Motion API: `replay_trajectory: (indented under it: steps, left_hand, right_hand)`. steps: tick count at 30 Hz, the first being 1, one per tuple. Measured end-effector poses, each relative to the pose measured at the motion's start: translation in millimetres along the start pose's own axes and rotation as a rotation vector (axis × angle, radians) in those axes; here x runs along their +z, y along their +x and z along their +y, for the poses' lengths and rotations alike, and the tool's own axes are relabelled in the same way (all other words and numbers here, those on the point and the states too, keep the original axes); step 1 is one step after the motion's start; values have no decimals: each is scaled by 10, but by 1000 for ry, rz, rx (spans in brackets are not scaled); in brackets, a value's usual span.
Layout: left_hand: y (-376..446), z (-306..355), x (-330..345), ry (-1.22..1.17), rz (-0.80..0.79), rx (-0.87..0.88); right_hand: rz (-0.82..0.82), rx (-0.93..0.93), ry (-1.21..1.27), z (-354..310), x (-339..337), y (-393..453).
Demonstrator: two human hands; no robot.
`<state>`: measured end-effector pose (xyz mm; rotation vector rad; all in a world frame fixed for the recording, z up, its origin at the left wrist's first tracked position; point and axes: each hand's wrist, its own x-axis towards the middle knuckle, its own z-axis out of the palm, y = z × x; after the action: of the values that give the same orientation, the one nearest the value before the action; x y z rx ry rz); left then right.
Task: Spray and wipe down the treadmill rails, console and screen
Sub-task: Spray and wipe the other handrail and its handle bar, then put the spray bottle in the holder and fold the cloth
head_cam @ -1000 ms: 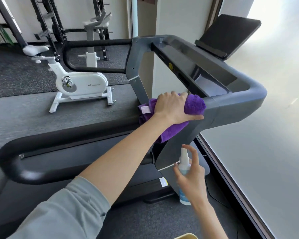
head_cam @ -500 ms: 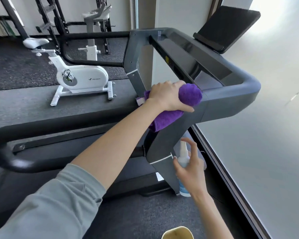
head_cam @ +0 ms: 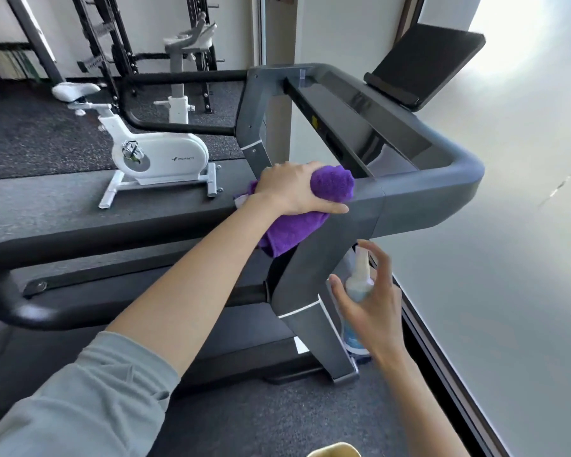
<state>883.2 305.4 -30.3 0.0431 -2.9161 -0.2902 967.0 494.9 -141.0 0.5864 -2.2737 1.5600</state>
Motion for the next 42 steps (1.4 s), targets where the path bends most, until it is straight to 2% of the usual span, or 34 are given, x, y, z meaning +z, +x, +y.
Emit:
replay_trajectory:
  steps: [4,7,10,18,28,38,42]
  left_hand:
    - [-3,-30,-4,18,-33,-30]
    - [-33,12,-6,17,-24,-31]
    - [-42,-4,-11,-2,-27,-24]
    - [-36,-52,53,27,39,20]
    - [-26,-51,86,49,95,34]
    - [-50,-39,64,35,82,23]
    - [-65,-42,47,-41,76,1]
  right_hand:
    - [90,-136,218,-272,-407,463]
    - [138,-284,143,-406,-604,1059]
    - [118,-341,-20,-431,-660,1696]
    - [97,-157,-198,-149,-448,2668]
    - [118,-43,-366,189,-359,2740]
    - [153,-19,-322,199,-355,2649]
    - [299,-106,-426,-123,-325,2417]
